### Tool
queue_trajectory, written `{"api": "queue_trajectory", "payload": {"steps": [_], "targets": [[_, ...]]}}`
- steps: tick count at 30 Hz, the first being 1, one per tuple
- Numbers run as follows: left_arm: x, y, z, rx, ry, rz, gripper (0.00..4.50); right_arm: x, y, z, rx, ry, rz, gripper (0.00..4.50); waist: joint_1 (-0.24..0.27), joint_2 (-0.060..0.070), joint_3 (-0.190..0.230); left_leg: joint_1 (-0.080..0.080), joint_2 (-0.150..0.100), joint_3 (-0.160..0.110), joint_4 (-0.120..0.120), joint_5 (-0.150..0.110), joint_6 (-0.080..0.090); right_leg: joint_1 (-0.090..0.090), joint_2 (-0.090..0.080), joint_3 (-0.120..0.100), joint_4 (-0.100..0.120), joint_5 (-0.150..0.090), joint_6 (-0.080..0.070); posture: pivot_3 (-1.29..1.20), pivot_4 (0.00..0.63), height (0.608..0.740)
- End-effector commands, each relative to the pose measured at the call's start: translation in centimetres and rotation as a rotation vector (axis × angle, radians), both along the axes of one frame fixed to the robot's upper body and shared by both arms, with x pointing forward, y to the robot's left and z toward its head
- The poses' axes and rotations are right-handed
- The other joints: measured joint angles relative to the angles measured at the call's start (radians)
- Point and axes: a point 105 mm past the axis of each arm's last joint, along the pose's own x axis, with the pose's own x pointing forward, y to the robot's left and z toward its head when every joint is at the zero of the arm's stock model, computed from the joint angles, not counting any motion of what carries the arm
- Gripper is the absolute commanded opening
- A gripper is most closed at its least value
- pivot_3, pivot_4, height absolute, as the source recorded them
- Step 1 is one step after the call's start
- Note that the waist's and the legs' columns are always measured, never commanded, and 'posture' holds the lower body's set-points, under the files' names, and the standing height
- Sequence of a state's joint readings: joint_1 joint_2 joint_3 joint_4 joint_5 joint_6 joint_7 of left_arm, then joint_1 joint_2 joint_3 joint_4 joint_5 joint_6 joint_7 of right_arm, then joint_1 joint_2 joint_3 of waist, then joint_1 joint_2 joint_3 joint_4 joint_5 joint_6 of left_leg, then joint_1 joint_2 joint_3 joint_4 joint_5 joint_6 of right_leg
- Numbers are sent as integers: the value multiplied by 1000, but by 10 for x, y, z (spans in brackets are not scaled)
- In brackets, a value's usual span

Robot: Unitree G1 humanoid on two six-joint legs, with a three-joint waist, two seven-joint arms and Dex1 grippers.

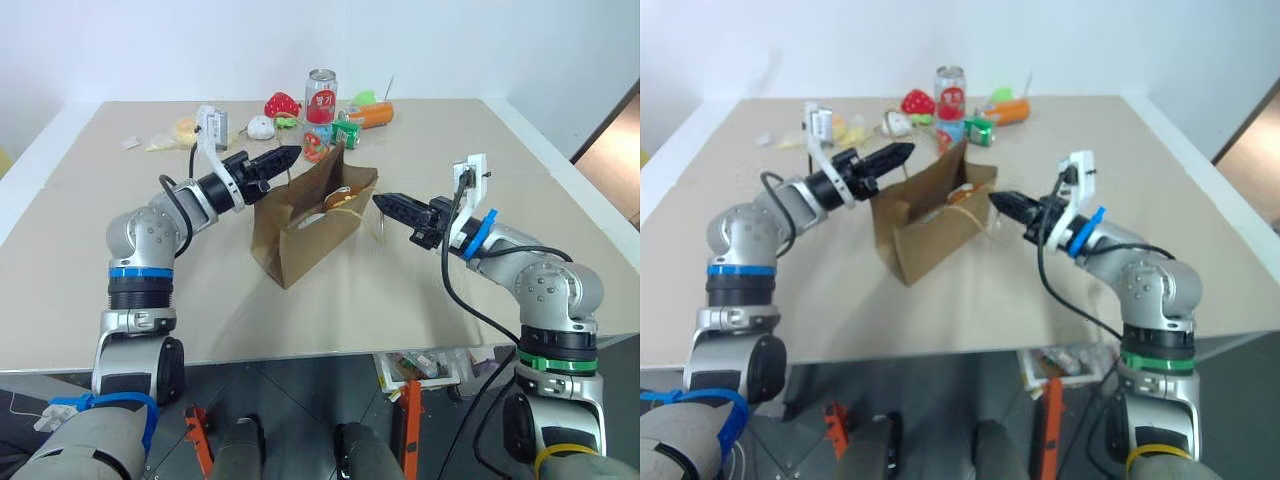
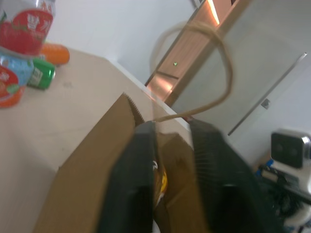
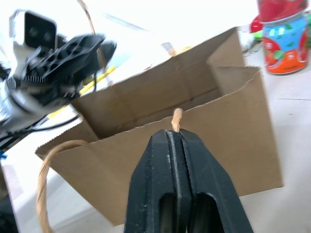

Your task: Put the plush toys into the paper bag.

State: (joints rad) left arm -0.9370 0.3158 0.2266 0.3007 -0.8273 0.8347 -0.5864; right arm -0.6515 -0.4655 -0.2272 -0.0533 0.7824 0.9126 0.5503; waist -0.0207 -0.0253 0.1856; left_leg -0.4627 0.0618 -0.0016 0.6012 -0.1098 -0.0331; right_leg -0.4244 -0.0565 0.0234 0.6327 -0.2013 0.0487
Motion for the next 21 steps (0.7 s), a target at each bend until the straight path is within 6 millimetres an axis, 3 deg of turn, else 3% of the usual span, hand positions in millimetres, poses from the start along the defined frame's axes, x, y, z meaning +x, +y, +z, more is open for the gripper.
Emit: {"api": "queue_trajectory", "payload": {"steps": [1,5,6,8,13,17,21], "targets": [[-7,3,21,-36,-62,-23,2785,2,-2,15,0,-50,-16,1961,0,0,0,0,0,0,0,0,0,0,0,0,0,0,0,0,150,740],[-9,10,30,-93,-83,-26,4287,6,-6,15,0,-42,-43,3667,0,0,0,0,0,0,0,0,0,0,0,0,0,0,0,0,150,740],[-9,14,34,-125,-77,-36,4500,5,-7,15,4,-42,-43,4157,0,0,0,0,0,0,0,0,0,0,0,0,0,0,0,0,150,740],[-10,23,35,-176,-46,-59,4500,4,-7,17,12,-48,-35,4416,0,0,0,0,0,0,0,0,0,0,0,0,0,0,0,0,150,740],[-19,45,40,-254,-13,-131,4500,3,-10,28,84,-71,-37,4416,-2,0,0,0,0,0,0,0,0,0,0,0,0,0,0,0,150,740],[-31,59,38,-257,-11,-197,4500,-10,-21,67,338,-143,32,4416,-2,0,0,0,0,0,0,0,0,0,0,0,0,0,0,0,150,740],[-43,71,21,-182,-31,-211,4500,-29,-39,98,579,-204,106,4416,-3,0,0,0,0,0,-1,0,0,0,0,0,0,0,1,0,150,740]]}}
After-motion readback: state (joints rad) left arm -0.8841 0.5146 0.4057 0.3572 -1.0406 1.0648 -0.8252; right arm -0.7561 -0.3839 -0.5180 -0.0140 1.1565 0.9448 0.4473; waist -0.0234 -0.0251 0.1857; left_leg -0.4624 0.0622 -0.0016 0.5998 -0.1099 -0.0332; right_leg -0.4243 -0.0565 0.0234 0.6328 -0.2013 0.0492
